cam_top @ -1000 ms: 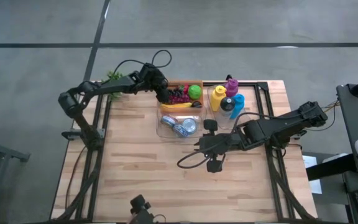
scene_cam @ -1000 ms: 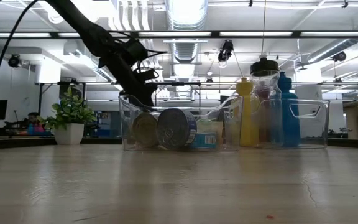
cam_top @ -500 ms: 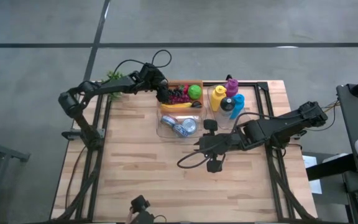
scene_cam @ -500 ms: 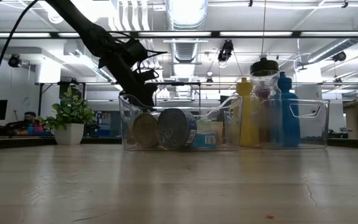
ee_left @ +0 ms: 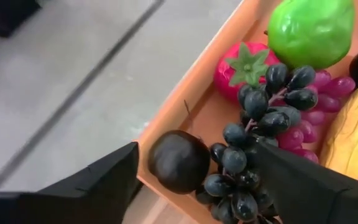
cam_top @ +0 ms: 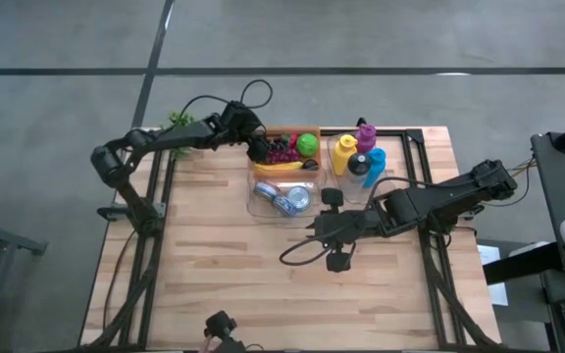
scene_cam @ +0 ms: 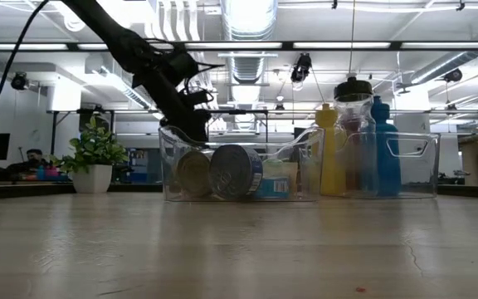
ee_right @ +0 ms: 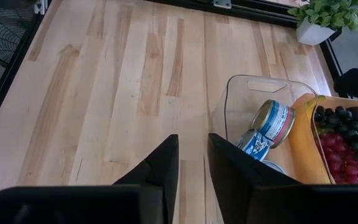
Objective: Pick & Place Food Item
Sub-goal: Return to Home Position
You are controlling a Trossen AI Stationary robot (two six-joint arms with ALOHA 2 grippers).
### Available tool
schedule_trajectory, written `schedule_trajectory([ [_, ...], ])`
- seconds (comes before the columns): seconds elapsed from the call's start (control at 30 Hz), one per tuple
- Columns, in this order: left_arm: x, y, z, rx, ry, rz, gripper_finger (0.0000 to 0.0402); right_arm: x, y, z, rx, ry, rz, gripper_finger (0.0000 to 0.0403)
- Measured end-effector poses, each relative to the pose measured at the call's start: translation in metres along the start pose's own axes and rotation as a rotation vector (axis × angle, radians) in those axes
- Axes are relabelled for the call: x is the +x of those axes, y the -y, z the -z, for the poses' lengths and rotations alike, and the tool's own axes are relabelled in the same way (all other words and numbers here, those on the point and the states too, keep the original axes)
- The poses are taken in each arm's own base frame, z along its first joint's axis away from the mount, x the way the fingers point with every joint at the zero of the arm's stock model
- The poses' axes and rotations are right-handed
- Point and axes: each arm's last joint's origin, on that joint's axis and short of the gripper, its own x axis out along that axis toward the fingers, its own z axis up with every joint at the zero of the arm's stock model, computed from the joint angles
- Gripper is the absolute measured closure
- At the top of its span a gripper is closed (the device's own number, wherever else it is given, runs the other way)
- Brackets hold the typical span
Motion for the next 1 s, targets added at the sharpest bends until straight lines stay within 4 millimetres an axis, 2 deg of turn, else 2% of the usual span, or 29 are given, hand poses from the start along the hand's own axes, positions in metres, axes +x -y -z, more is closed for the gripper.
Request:
schedule_trajectory([
  [0.17,-0.025,0.007,-0.012,0.036,0.053,-0.058,0.0153,0.000,0.000,0.000,0.000,0.000,0.000,0.0332],
  [0.37,-0.078,0.016,-0.024,0.008,0.130,-0.029,0.0270,0.000,0.000,0.000,0.000,0.001,0.000,0.0332],
  [0.6,-0.134,0.033,-0.013,0.037,0.178,0.037,0.0380,0.000,0.000,0.000,0.001,0.003,0.000,0.0319],
  [0.73,-0.158,0.045,0.005,0.046,0.235,0.084,0.0396,0.000,0.000,-0.001,0.002,0.008,-0.001,0.0313],
  [1.0,-0.183,0.063,0.060,0.004,0.389,0.198,0.0399,0.000,0.000,-0.001,0.004,0.011,-0.001,0.0307],
])
